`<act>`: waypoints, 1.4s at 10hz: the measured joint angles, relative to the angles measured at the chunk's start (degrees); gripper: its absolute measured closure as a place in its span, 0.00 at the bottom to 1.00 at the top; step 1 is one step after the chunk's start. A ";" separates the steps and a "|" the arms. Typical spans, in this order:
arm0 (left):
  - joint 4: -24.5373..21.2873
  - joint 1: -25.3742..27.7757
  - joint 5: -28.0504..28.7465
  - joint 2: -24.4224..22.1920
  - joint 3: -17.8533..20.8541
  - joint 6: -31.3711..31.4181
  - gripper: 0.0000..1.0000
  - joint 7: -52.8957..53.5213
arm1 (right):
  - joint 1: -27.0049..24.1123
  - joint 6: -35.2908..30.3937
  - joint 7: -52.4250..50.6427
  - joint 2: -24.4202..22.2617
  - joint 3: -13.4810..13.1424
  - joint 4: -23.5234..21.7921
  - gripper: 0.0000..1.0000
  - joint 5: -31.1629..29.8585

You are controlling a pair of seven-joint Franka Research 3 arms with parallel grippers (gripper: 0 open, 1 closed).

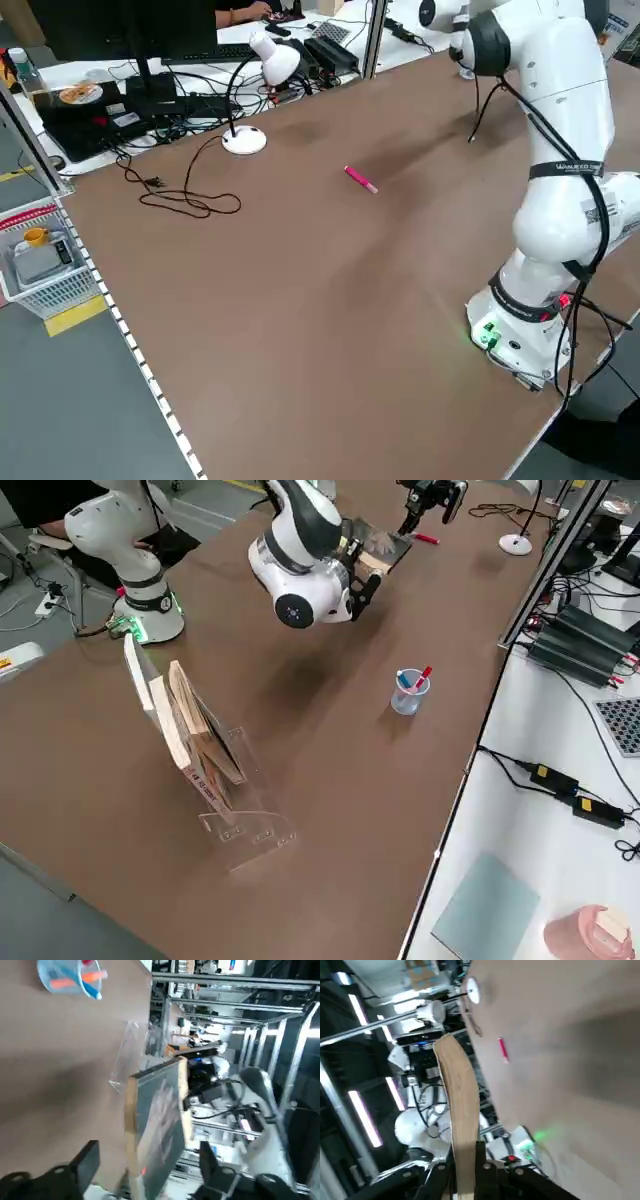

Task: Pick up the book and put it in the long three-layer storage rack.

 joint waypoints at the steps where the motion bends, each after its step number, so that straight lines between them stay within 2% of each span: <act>1: 0.15 0.43 3.25 -0.64 0.74 0.17 0.00 -0.74 | -0.84 -0.01 0.77 -0.03 -0.02 2.03 0.85 -2.60; 5: -0.11 4.71 19.17 -3.82 1.29 -0.96 0.00 -9.89 | -4.49 -0.18 3.93 -0.08 -0.16 8.14 0.85 -9.99; 9: -2.18 4.55 36.83 -8.08 1.21 -1.51 0.00 -20.84 | -8.33 -0.28 11.35 -0.09 -0.27 13.00 0.85 -15.97; 14: -3.18 8.00 53.30 -10.94 1.42 -8.24 0.00 -22.97 | -11.04 -0.42 23.55 -0.08 -0.32 16.74 0.85 -22.98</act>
